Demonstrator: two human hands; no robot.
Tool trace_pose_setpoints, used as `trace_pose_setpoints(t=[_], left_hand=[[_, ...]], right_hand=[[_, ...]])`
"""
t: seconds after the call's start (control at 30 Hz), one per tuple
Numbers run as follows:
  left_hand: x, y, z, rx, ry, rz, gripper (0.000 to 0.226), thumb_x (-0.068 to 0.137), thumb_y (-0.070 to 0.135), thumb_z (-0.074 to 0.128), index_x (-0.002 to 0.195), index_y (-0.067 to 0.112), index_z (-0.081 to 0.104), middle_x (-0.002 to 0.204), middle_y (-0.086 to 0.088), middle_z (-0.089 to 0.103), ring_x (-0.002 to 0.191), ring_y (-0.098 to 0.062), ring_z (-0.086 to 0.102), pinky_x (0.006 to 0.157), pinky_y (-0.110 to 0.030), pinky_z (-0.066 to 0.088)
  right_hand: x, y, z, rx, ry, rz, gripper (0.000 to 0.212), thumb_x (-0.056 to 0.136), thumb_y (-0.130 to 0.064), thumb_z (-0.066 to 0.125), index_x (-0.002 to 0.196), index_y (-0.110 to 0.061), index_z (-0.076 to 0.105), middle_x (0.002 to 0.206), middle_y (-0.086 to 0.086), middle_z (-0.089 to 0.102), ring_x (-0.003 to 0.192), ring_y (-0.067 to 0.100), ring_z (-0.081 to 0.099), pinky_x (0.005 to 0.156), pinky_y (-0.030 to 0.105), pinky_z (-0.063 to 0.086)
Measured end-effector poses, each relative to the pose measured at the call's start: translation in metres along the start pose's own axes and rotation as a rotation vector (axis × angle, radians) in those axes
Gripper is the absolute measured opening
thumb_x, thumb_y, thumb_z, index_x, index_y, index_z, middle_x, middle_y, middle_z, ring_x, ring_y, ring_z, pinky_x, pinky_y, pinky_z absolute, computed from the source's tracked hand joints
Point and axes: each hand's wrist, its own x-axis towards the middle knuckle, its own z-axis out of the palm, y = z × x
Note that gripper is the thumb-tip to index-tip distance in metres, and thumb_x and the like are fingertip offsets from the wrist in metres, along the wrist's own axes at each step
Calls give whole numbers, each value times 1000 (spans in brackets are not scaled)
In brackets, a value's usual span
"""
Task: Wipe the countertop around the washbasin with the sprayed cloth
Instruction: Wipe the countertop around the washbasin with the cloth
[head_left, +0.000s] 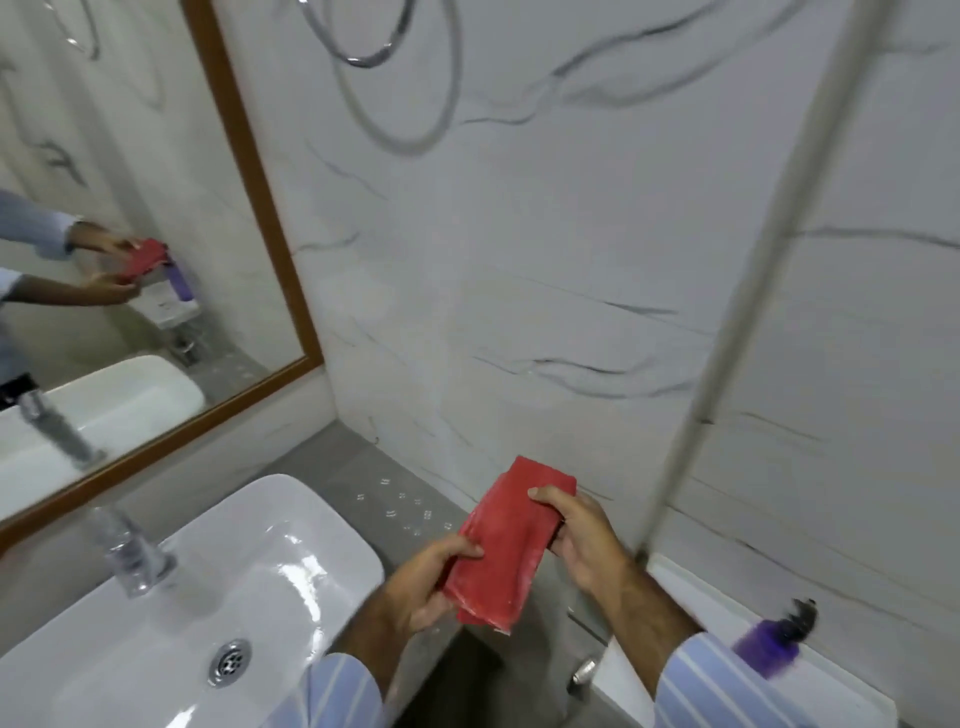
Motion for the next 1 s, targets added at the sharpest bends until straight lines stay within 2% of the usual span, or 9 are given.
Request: trace_pose_setpoints(t=[0.13,0.2,0.27,0.4,0.47,0.53,0.7,0.87,1.0], left_hand=[[-6,49,-78,284,174,60,48,85,3,70,133,2,66,132,-31,70,117,-46,68,93,-45,61],[-5,74,-114,453,234,73,35,88,5,74,122,10,75,113,-20,79,97,-31,71,71,-31,59],[3,97,-144,630,289,107,25,84,8,80,109,12,78,95,-8,77,84,-23,69,62,-26,51],[33,134,-186,916,337,220,18,81,3,83,94,12,74,88,-4,68,84,-19,62,79,-30,50],[52,147,-201,1163,381,227,16,80,7,81,94,12,75,84,4,67,84,-14,60,80,-28,49],[72,159,-216,1378,401,213,17,81,13,76,98,14,76,88,5,72,87,-13,63,77,-23,43],[116,192,-255,1716,403,146,30,90,22,68,118,28,75,123,-3,71,114,-26,66,84,-28,45],[145,200,-303,1882,507,233,25,94,23,63,116,30,72,122,-1,66,115,-28,64,84,-37,55],[173,181,-329,2097,505,288,25,97,21,56,119,17,65,122,-12,63,112,-35,61,74,-42,52]], right_hand=[[43,6,50,-275,-92,36,28,86,-12,80,110,-1,74,92,12,83,80,19,79,63,28,63],[66,11,70,-441,-114,23,22,86,-9,80,106,-1,73,87,9,83,75,16,78,62,25,62],[88,16,84,-601,-133,-6,20,85,-4,79,104,-1,73,92,13,83,79,20,79,67,27,62],[120,28,107,-905,-117,-76,28,77,2,82,101,-12,75,96,11,83,90,25,79,81,32,64],[132,32,121,-1135,-161,-116,30,71,-10,86,94,-24,72,87,-6,79,81,16,76,68,18,60],[152,40,137,-1280,-233,-125,40,69,-19,88,103,-27,68,94,-8,76,83,13,74,63,13,55],[210,69,171,-1519,-243,-269,49,75,-28,86,121,-21,70,114,3,77,98,21,74,88,34,62],[265,116,197,-1783,-251,-599,35,88,-29,80,118,-16,66,113,6,71,104,28,67,87,38,59],[294,151,200,-2086,-398,-814,39,74,-18,92,105,-12,71,100,10,74,88,28,69,75,39,61]])
